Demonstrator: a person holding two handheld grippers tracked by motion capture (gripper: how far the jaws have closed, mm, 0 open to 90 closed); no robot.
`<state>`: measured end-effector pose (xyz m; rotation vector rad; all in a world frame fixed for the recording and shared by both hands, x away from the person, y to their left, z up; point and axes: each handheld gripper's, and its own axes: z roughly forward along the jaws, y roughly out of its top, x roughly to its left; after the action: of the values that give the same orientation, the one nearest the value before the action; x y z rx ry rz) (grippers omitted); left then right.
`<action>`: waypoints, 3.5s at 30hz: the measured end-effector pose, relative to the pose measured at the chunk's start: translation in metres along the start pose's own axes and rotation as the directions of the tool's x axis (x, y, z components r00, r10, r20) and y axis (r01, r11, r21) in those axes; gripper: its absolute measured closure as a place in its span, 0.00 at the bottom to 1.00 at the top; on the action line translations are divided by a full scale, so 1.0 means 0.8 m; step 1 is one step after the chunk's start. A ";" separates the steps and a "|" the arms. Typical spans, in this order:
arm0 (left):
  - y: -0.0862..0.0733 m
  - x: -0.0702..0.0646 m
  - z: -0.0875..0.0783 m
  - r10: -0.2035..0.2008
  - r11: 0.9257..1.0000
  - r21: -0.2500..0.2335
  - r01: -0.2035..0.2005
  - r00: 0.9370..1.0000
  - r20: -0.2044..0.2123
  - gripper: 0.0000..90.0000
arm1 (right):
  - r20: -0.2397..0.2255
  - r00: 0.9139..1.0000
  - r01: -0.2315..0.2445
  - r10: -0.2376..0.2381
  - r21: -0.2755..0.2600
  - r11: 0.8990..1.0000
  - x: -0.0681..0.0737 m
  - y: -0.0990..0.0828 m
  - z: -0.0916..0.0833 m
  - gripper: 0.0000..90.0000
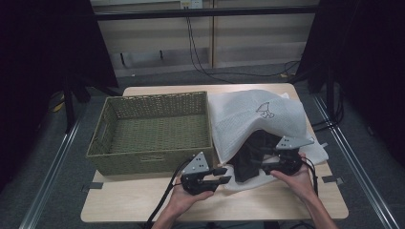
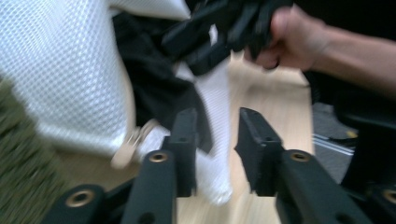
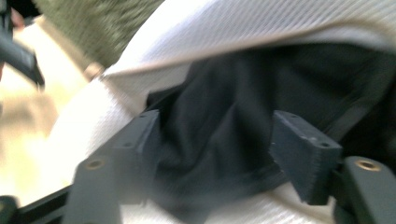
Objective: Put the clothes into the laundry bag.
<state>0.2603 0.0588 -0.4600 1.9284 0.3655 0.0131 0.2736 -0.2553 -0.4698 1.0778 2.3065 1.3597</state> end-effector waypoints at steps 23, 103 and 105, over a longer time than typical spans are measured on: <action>-0.023 0.004 0.068 0.012 0.960 0.281 -0.013 1.000 0.006 0.68 | 0.107 0.993 0.035 -0.052 0.158 0.987 0.005 -0.021 0.047 0.90; 0.008 -0.034 0.106 0.118 0.959 0.225 -0.171 0.966 0.228 1.00 | 0.293 0.954 -0.081 0.059 0.061 0.995 -0.118 0.051 0.117 0.87; 0.005 -0.034 0.107 0.116 0.963 0.213 -0.164 0.968 0.221 1.00 | 0.272 0.958 -0.102 0.084 0.052 0.993 -0.115 0.049 0.113 0.82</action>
<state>0.2510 -0.0271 -0.4848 2.1591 0.0915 -0.1412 0.4055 -0.2505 -0.4984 1.3182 2.1374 1.0949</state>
